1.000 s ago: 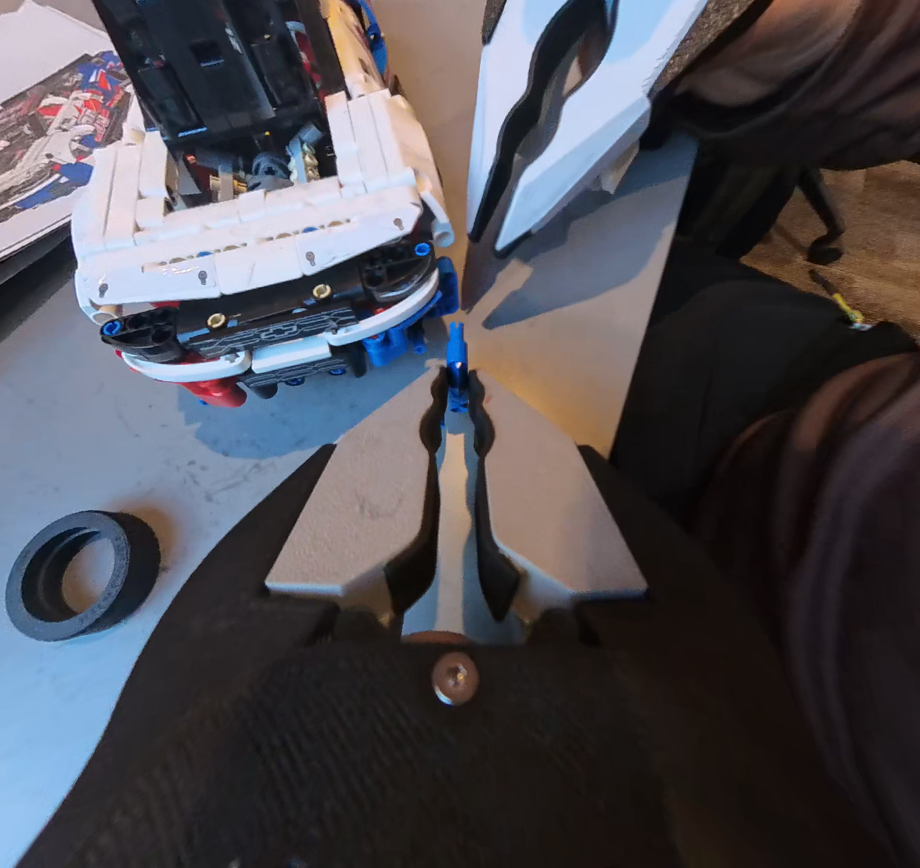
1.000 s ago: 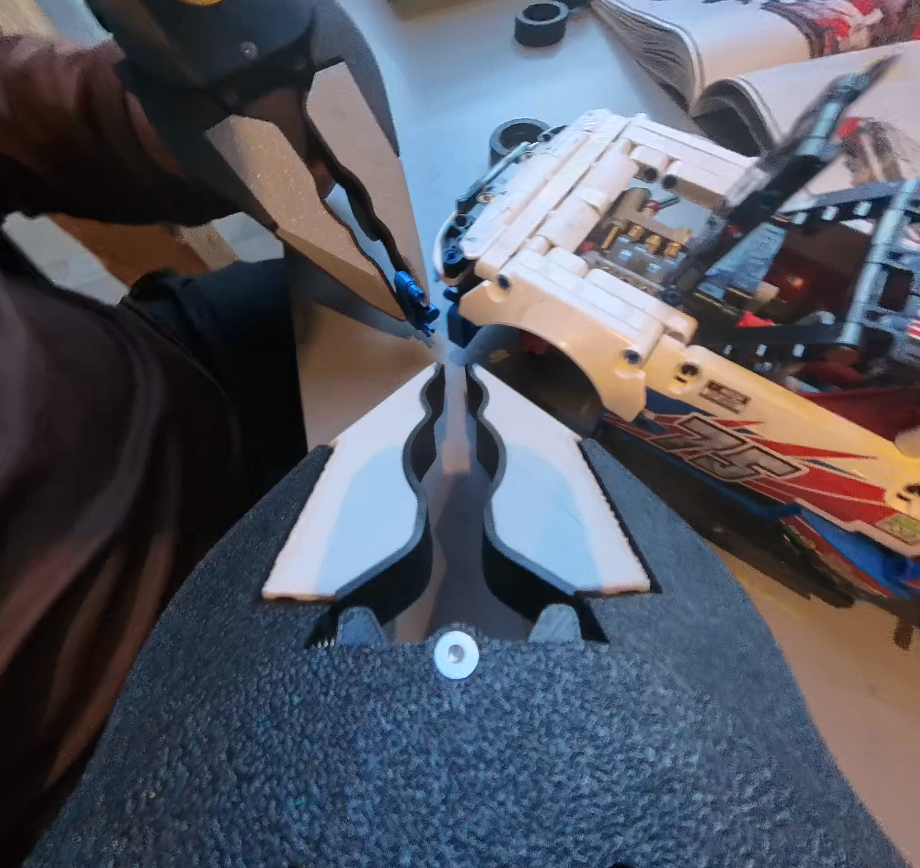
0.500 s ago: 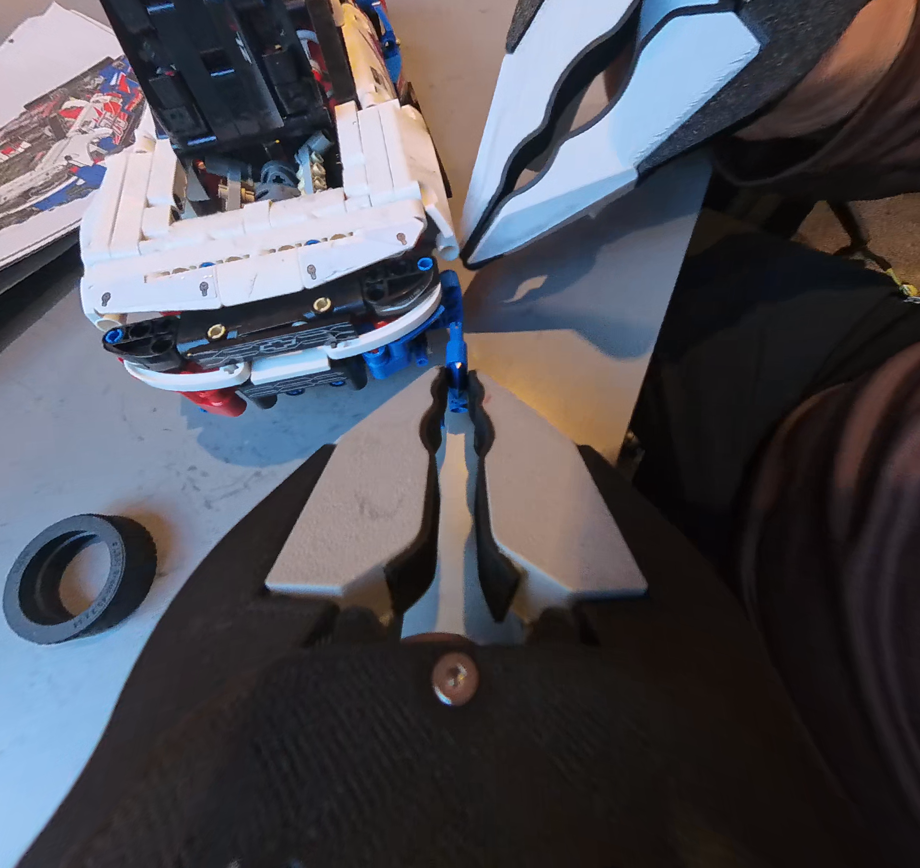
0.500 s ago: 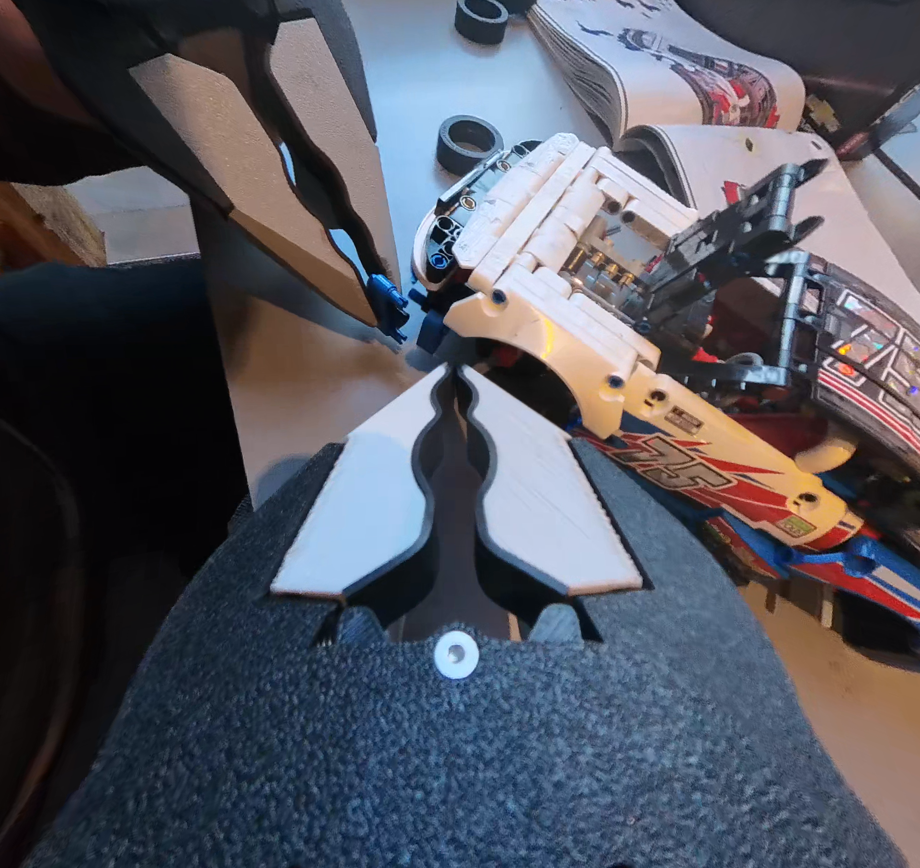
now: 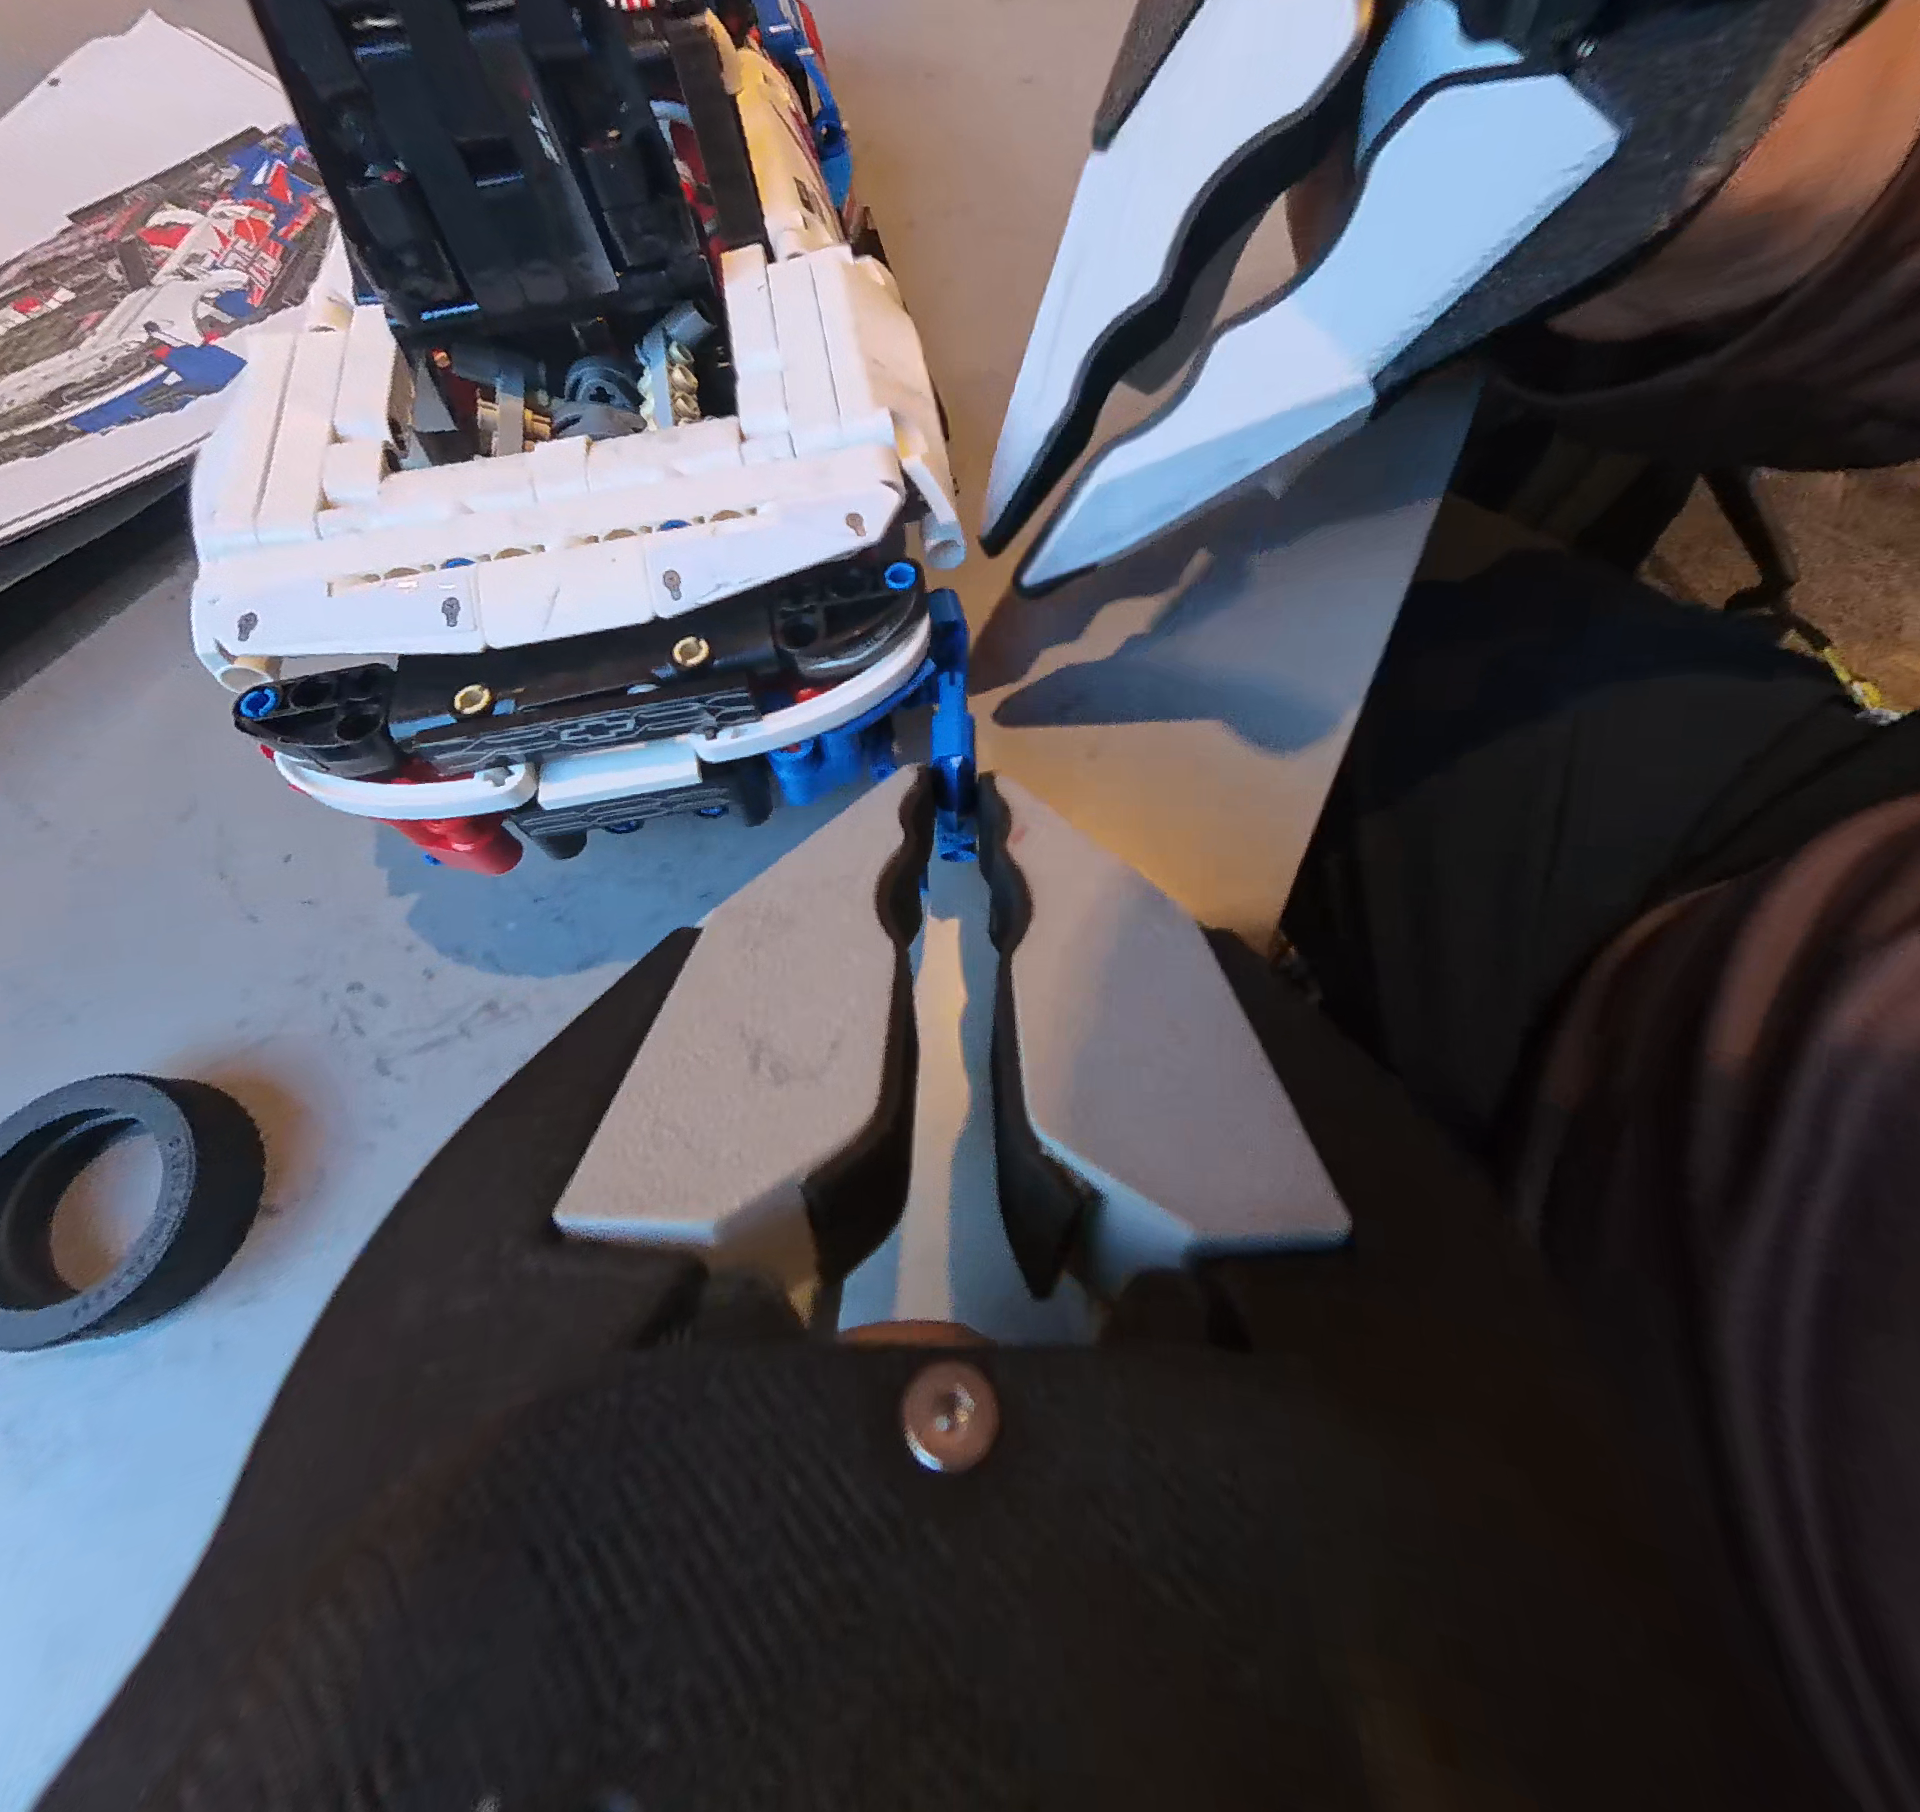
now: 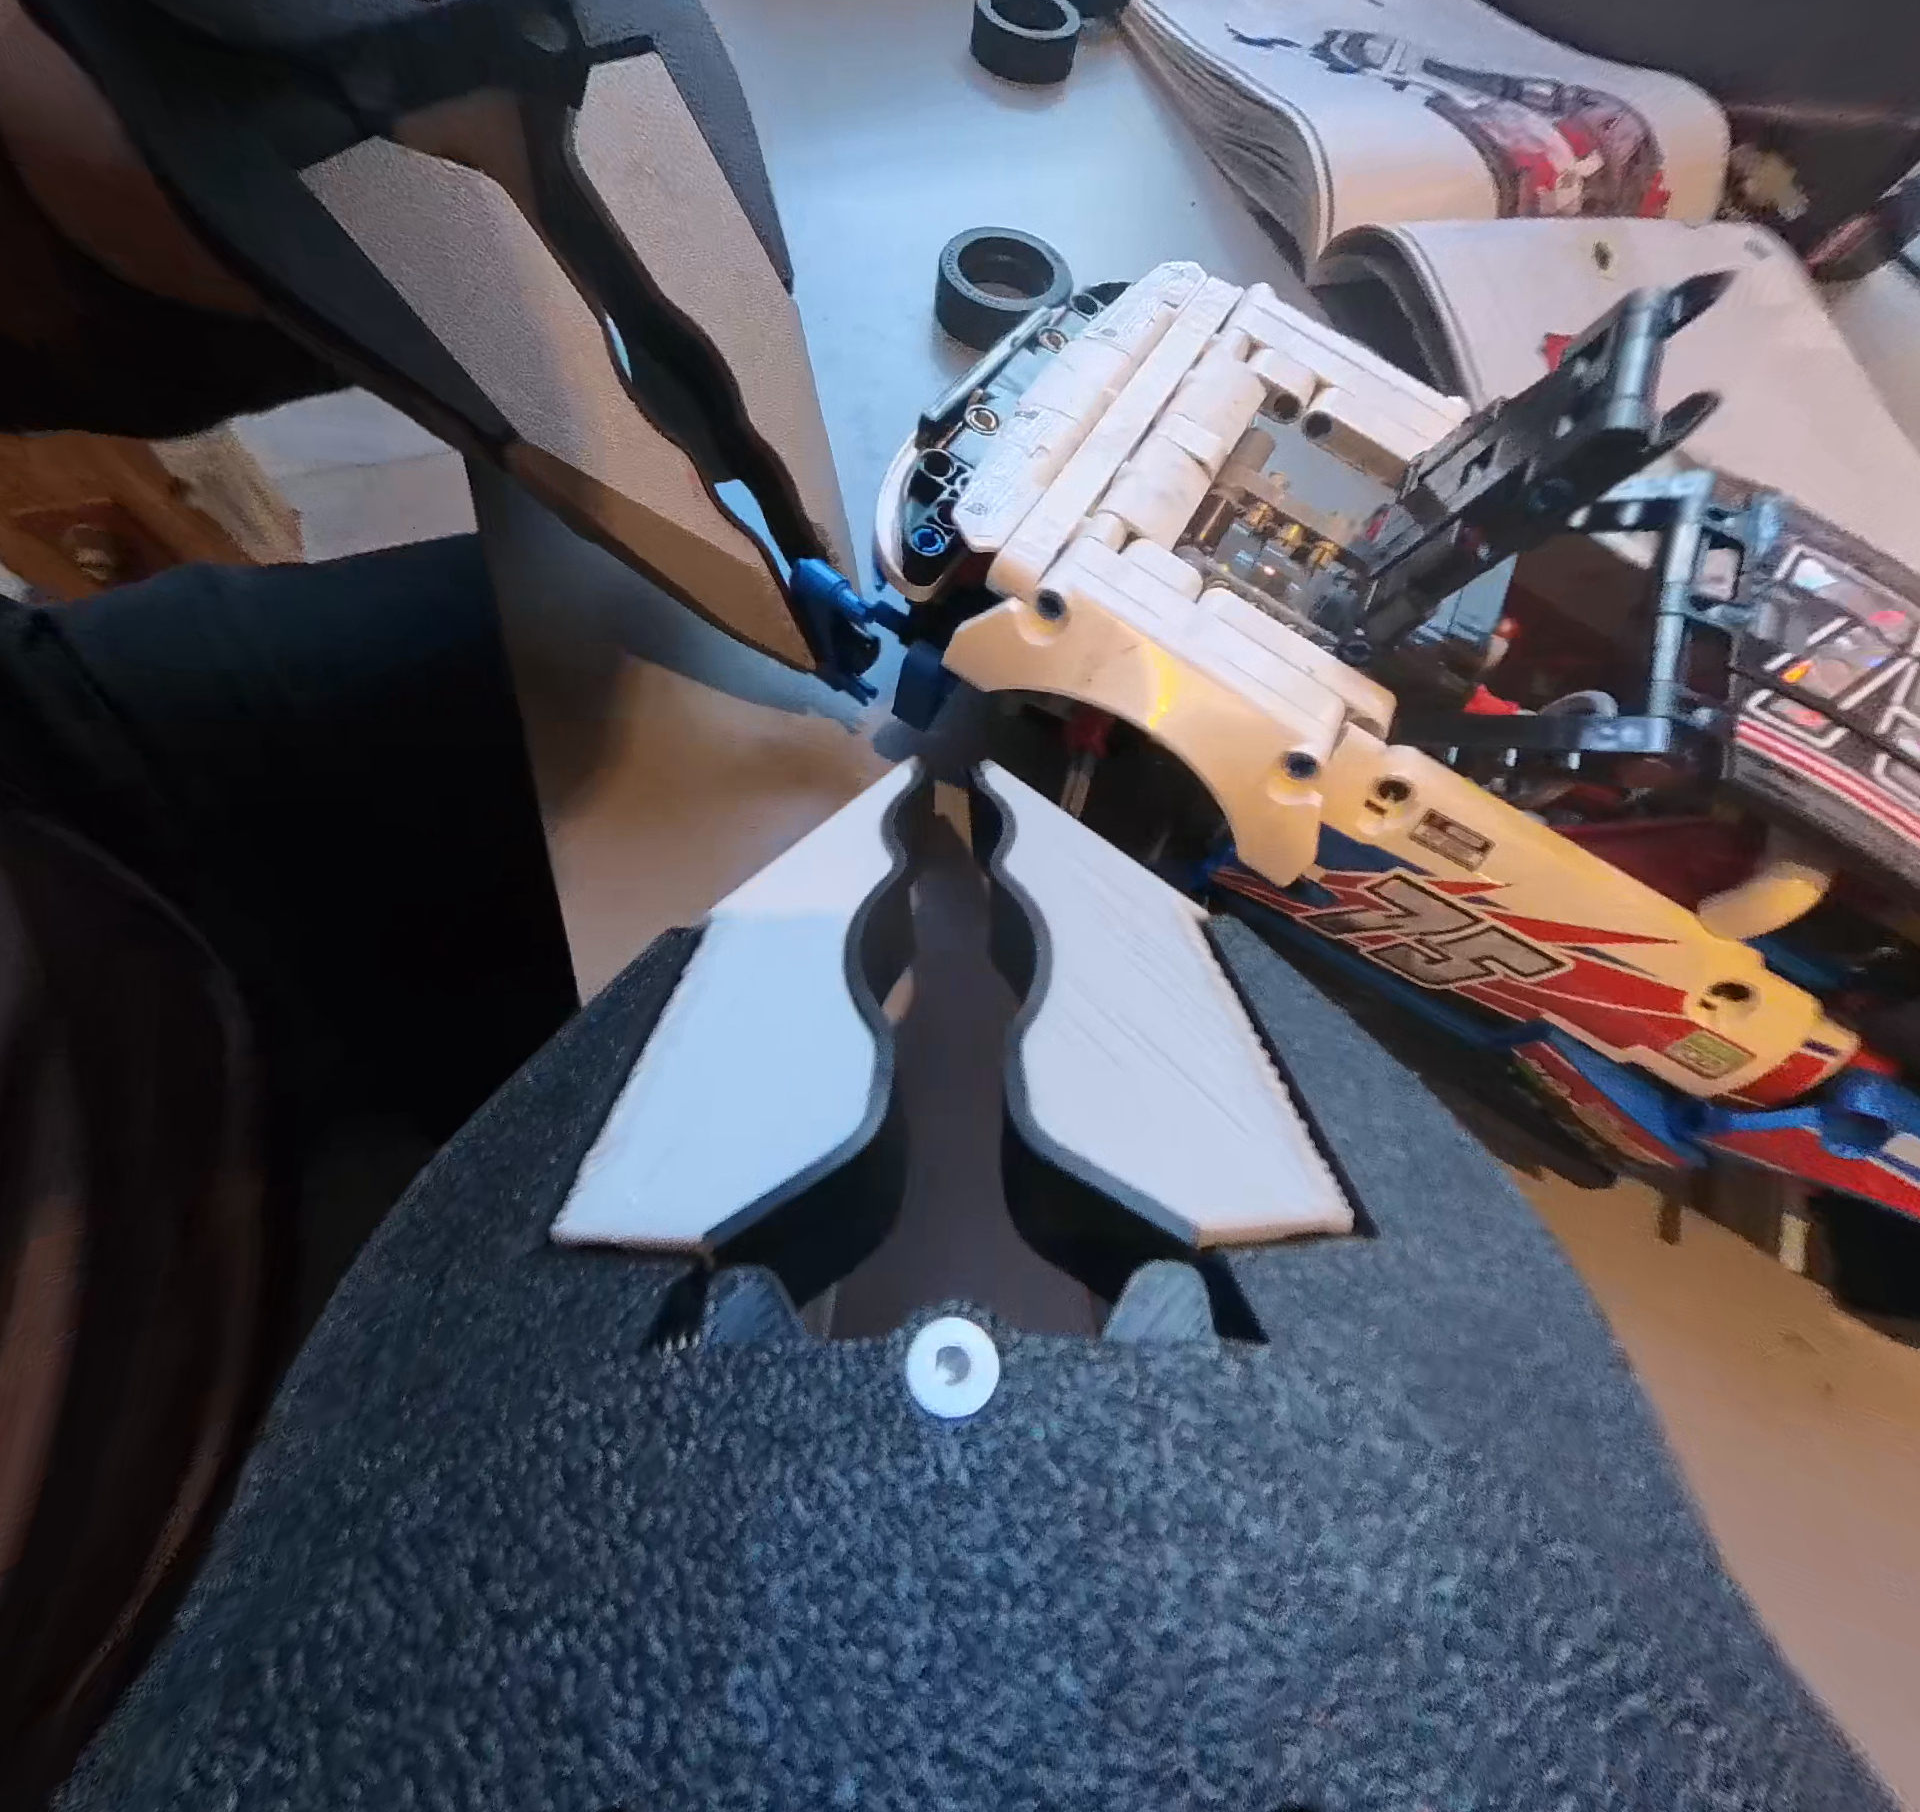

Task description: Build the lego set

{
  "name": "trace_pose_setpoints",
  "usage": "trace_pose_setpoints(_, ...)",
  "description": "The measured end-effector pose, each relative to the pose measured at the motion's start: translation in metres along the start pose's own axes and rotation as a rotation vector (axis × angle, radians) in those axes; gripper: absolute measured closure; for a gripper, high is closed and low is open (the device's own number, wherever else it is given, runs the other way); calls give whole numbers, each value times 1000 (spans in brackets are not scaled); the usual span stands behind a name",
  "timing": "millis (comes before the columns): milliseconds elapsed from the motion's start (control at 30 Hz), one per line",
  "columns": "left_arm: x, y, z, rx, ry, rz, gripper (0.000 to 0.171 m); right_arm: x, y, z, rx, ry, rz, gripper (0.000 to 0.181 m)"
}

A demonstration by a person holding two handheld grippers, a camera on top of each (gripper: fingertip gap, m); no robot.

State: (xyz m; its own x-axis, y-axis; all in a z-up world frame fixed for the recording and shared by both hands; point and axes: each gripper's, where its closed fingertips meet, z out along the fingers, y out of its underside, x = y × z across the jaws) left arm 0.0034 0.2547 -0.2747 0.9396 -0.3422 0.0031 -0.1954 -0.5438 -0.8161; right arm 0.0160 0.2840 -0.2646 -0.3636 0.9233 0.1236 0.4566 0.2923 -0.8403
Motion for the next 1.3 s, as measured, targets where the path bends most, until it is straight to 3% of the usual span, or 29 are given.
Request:
trace_pose_setpoints(200,0,-5,0,34,4,-90,168,-4,-6,3,36,-129,126,174)
trace_pose_setpoints(367,4,-10,1,50,-28,-60,167,-5,-3,9,-1,-167,174,174)
trace_pose_setpoints(733,-1,-13,2,6,-117,-2,168,-7,-6,15,6,-211,67,168)
trace_pose_setpoints(1300,-3,-13,4,81,-149,-73,167,-10,-4,17,-3,-241,-3,172)
